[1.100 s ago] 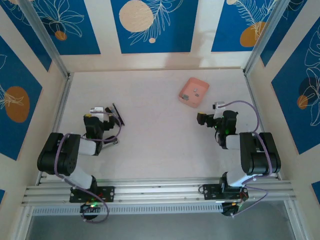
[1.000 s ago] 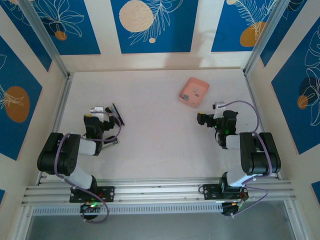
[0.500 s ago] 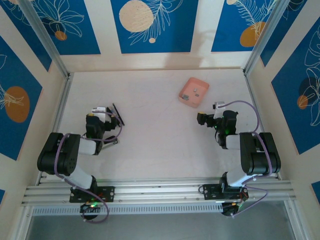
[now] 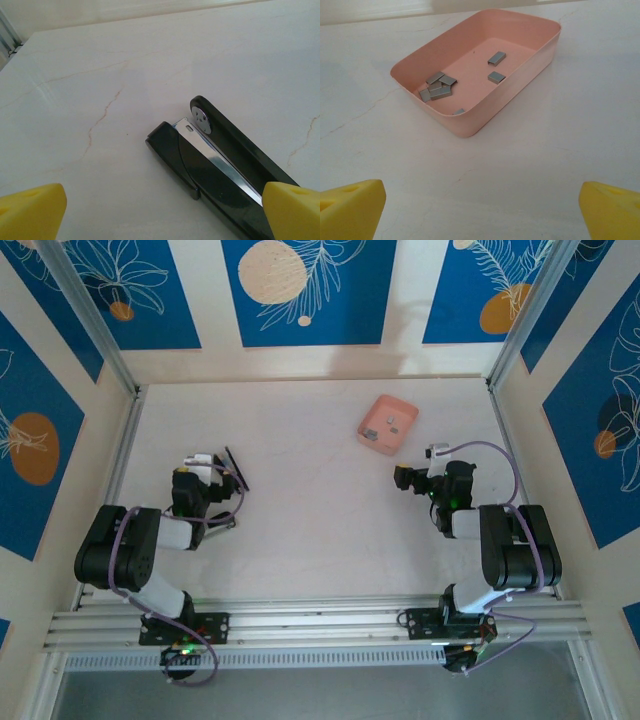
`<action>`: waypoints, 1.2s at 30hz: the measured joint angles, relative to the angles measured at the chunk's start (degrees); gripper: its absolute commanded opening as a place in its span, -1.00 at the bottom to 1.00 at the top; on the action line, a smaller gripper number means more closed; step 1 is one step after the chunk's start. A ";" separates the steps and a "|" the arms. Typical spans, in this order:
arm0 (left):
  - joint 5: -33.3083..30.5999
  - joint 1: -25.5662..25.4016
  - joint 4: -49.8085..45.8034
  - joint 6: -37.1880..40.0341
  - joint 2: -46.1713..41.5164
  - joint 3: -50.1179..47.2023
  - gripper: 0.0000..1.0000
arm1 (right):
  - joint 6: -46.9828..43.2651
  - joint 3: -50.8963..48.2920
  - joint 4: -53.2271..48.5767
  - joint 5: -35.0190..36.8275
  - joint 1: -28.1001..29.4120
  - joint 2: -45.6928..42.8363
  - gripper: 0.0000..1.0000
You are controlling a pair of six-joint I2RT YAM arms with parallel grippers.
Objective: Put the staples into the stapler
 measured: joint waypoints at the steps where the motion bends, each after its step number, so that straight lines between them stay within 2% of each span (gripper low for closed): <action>1: 0.02 0.00 0.00 0.00 -0.02 0.00 0.98 | 0.02 0.00 0.00 0.00 0.00 0.00 0.98; 5: 1.53 0.00 -2.82 0.50 -2.19 0.13 0.85 | -0.13 0.31 -1.66 -0.02 0.11 -0.59 0.98; 12: 6.01 -1.77 -20.11 3.02 -14.34 7.69 0.67 | -2.38 7.13 -16.28 -2.51 3.13 -12.20 0.98; 16: 7.76 -3.98 -33.62 2.32 -19.19 15.69 0.65 | -4.07 11.74 -22.47 -5.64 8.15 -17.94 0.98; 20: 9.29 -4.83 -46.58 -1.42 -22.75 22.25 0.72 | -7.61 14.95 -27.12 -7.37 16.96 -18.91 0.98; 24: 9.42 -4.85 -56.89 -5.79 -25.42 24.92 0.77 | -12.26 17.16 -29.68 -10.47 26.62 -15.87 0.98; 28: 9.62 -4.81 -65.24 -9.38 -25.18 26.77 0.78 | -16.22 21.84 -30.99 -13.73 34.58 -8.17 0.98; 30: 10.19 -4.44 -67.76 -10.95 -24.79 27.12 0.78 | -17.99 24.76 -31.56 -15.54 37.62 -3.76 1.00; 36: 14.97 -0.68 -72.06 -16.00 -23.17 27.21 0.77 | -24.98 34.84 -33.11 -22.03 45.35 10.38 0.88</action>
